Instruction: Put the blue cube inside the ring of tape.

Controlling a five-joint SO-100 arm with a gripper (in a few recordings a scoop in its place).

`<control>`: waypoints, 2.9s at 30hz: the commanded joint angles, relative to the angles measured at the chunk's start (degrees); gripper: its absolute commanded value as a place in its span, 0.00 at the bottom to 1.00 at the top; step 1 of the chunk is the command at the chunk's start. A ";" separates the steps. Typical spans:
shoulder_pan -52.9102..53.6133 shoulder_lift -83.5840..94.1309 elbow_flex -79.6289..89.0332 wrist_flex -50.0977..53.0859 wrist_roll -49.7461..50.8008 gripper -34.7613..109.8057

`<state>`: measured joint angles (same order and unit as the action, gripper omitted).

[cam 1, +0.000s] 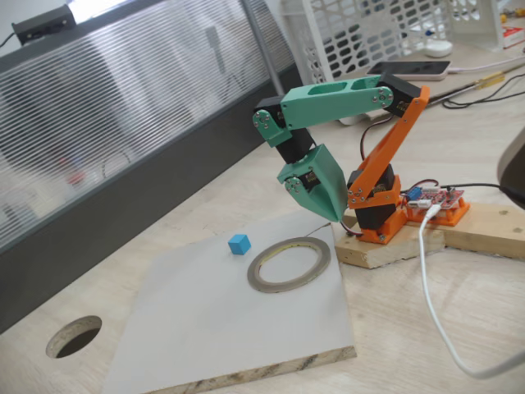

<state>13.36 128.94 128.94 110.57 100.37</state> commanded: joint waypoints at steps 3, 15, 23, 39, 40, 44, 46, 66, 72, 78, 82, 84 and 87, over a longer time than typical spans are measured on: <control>0.62 0.26 0.53 0.18 0.62 0.24; 0.18 0.26 0.53 0.18 0.44 0.24; 0.53 0.26 0.53 0.18 0.62 0.24; 0.09 0.26 -0.53 0.18 0.70 0.24; 0.09 0.26 -0.53 0.18 0.70 0.24; 0.62 0.18 -3.96 0.18 0.70 0.24; 0.62 0.09 -8.35 0.18 0.70 0.24; 0.88 -21.18 -23.73 0.18 0.70 0.24; 3.43 -27.33 -34.10 0.18 0.70 0.24; 15.82 -34.10 -41.48 0.18 0.35 0.24; 16.79 -34.37 -41.92 0.18 0.26 0.24; 16.52 -34.45 -41.92 0.18 0.26 0.24; 16.44 -34.45 -42.01 0.09 0.26 0.24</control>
<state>29.00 94.04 88.07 110.30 100.28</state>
